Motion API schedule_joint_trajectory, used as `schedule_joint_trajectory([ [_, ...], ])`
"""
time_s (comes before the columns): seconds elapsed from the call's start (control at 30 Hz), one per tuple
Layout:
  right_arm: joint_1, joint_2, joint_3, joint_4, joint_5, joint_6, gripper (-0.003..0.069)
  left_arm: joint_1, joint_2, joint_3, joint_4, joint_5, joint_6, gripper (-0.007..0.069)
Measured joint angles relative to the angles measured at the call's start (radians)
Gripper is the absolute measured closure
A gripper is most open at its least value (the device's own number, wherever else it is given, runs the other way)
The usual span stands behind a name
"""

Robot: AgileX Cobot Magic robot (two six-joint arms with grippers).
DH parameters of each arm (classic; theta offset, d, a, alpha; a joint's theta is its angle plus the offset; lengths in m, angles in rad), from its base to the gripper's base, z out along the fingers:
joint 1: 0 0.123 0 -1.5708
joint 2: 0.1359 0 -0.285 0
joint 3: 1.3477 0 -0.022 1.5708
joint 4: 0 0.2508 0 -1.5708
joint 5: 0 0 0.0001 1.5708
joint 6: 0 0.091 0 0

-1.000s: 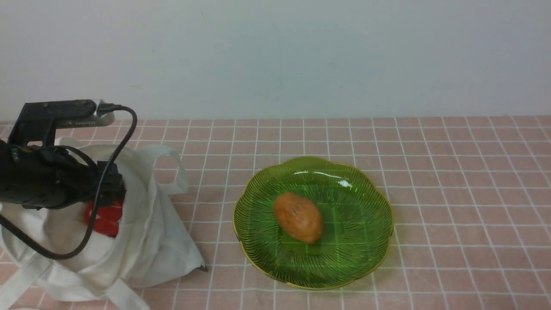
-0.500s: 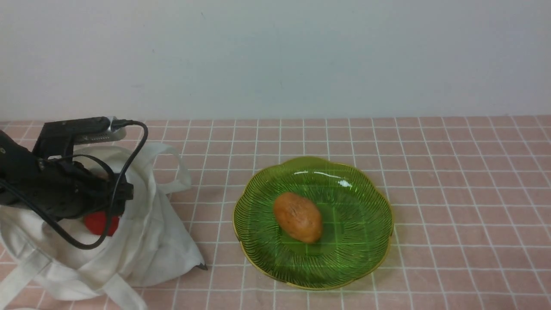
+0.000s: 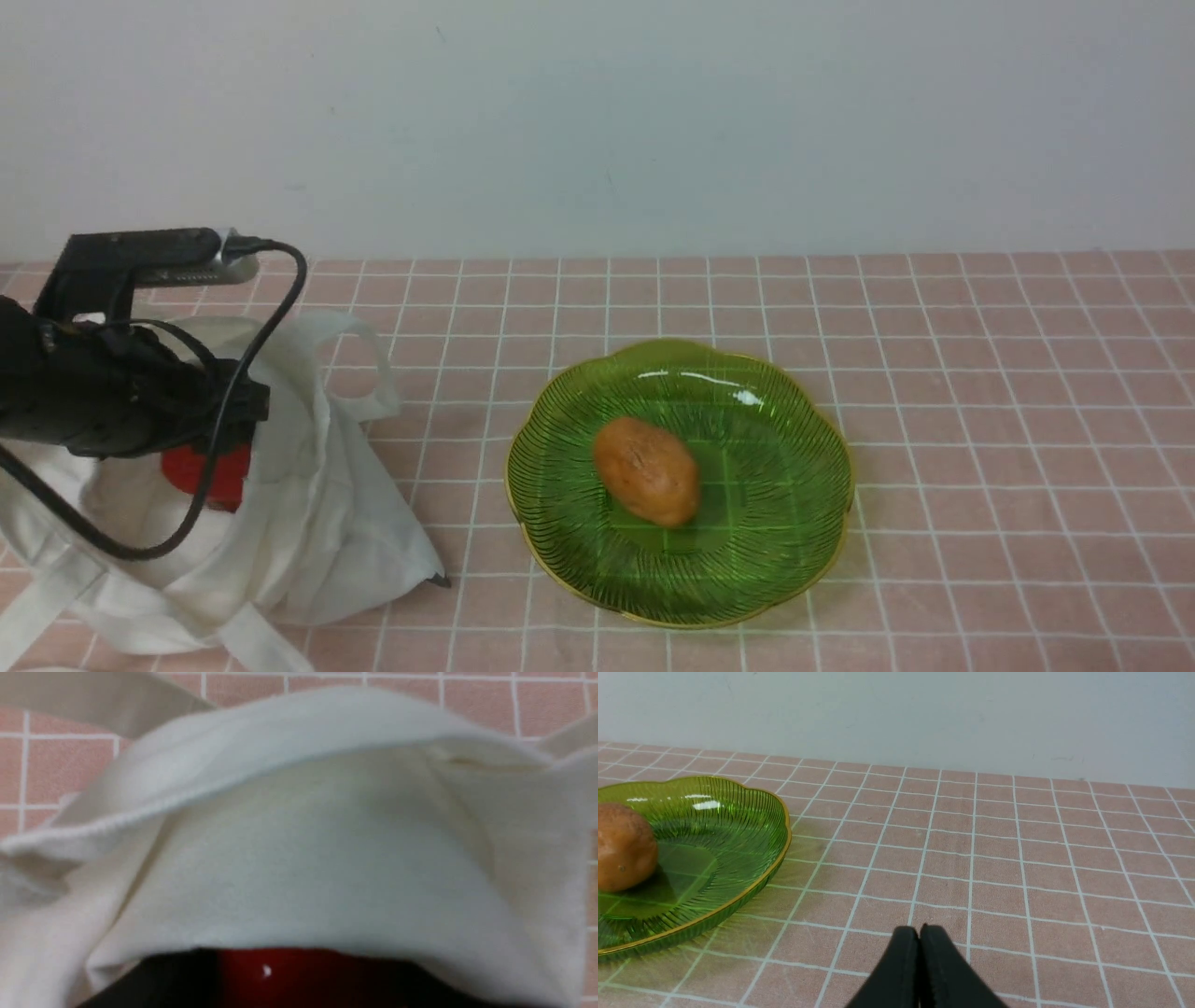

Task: Take vegetables from bag on pink coffee tablecloth place on plate.
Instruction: 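Take the red bell pepper out of the bag and place it on the plate with the left gripper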

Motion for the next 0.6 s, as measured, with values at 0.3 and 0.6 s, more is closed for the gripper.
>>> schedule_joint_trajectory([
  [0.3, 0.000, 0.000, 0.000, 0.000, 0.000, 0.000, 0.0673, 0.000, -0.223, 0.000, 0.067, 0.178, -0.011, 0.0157],
  [0.6, 0.000, 0.000, 0.000, 0.000, 0.000, 0.000, 0.0673, 0.000, -0.420, 0.000, 0.350, 0.337, -0.288, 0.0157],
])
